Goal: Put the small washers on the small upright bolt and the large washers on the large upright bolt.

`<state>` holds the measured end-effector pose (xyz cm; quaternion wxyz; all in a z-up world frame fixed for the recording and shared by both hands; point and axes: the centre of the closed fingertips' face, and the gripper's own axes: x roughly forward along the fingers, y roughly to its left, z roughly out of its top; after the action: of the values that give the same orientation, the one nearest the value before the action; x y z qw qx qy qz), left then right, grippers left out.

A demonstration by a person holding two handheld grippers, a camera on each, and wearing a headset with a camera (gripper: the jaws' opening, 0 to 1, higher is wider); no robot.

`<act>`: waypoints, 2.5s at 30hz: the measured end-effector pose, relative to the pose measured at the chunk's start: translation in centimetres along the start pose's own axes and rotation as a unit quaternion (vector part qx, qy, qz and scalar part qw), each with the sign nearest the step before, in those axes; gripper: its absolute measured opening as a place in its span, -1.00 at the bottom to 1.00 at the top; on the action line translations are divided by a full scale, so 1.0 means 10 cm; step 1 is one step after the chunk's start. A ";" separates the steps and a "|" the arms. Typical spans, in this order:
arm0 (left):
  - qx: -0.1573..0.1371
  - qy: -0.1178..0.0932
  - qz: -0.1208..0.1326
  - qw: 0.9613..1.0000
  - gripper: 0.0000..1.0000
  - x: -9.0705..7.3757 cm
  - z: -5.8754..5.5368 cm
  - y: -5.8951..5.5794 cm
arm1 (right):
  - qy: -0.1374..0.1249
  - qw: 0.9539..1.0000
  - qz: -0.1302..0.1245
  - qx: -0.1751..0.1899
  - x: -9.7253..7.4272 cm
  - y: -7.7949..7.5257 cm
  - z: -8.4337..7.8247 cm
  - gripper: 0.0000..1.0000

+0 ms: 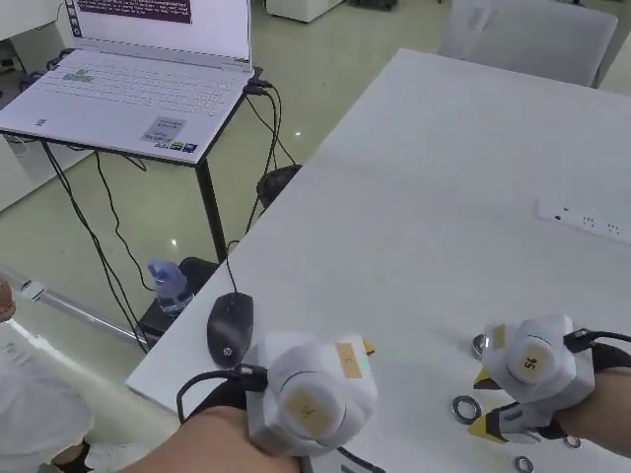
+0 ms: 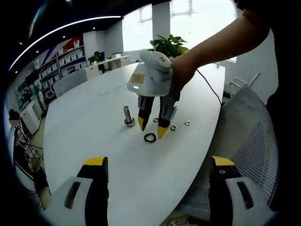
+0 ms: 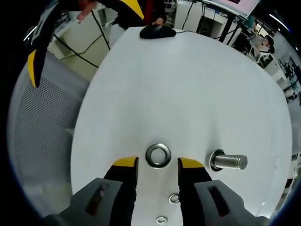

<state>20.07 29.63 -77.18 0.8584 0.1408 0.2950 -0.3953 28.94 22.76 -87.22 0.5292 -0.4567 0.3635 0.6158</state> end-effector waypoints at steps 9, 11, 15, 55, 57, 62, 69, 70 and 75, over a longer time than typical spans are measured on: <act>-0.003 0.004 -0.003 1.000 0.75 -0.01 -0.05 -0.04 | 0.008 1.000 0.002 0.002 0.08 0.02 0.00 -0.31; -0.003 0.005 -0.003 1.000 0.75 -0.02 -0.06 -0.04 | 0.006 1.000 0.002 0.006 0.08 0.01 0.01 -0.31; -0.004 0.006 -0.004 1.000 0.74 -0.02 -0.06 -0.03 | 0.010 1.000 0.011 0.012 0.08 0.03 0.00 -0.36; -0.007 0.010 -0.003 1.000 0.67 -0.04 -0.11 -0.08 | 0.027 0.998 0.010 0.052 -0.02 -0.03 -0.07 -0.57; -0.006 0.009 -0.003 1.000 0.67 -0.05 -0.11 -0.08 | 0.026 0.998 0.011 0.055 -0.06 -0.03 -0.08 -0.57; -0.009 0.008 -0.004 1.000 0.68 -0.04 -0.12 -0.09 | 0.030 0.998 0.010 0.061 -0.17 -0.05 -0.19 -0.57; -0.005 0.009 -0.007 1.000 0.68 -0.03 -0.11 -0.11 | 0.025 0.996 0.005 0.081 -0.35 -0.08 -0.27 -0.57; -0.004 0.009 -0.008 1.000 0.68 -0.02 -0.10 -0.11 | 0.024 0.996 0.005 0.083 -0.37 -0.09 -0.28 -0.57; 0.001 0.010 -0.011 1.000 0.68 -0.02 -0.08 -0.11 | 0.016 0.994 0.001 0.107 -0.51 -0.19 -0.35 -0.57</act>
<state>18.86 29.41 -77.66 0.8509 0.1425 0.3049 -0.4034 31.58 18.21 -83.46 0.5684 -0.4073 0.4363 0.5662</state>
